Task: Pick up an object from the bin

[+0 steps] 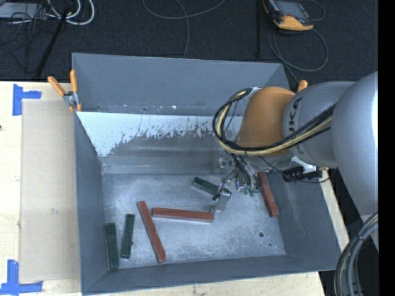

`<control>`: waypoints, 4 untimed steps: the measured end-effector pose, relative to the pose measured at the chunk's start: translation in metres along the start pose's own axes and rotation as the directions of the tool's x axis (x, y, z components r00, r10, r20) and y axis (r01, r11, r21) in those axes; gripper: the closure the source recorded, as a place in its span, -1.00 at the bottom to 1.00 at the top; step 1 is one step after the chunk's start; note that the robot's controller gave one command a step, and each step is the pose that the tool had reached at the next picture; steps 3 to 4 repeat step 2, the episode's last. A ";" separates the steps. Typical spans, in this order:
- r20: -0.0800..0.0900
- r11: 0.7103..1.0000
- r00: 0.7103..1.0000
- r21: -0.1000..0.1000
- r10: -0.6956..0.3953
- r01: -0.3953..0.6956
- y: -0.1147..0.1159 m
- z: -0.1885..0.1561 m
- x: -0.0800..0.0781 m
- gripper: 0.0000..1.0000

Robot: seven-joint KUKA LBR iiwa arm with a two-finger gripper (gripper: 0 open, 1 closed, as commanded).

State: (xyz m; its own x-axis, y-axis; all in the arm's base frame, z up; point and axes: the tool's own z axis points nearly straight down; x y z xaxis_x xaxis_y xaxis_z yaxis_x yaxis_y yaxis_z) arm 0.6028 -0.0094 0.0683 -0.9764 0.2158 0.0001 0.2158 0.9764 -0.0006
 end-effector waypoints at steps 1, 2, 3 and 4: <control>0.001 1.000 1.000 0.000 -0.003 0.003 0.001 -0.002 0.000 1.00; 0.008 0.941 0.941 0.003 -0.337 0.337 -0.077 -0.158 -0.014 1.00; 0.008 0.941 0.941 0.003 -0.337 0.337 -0.077 -0.158 -0.014 1.00; 0.008 0.941 0.941 0.003 -0.337 0.337 -0.077 -0.158 -0.014 1.00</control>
Offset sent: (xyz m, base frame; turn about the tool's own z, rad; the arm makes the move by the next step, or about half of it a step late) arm 0.0000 0.0000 0.0000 0.0000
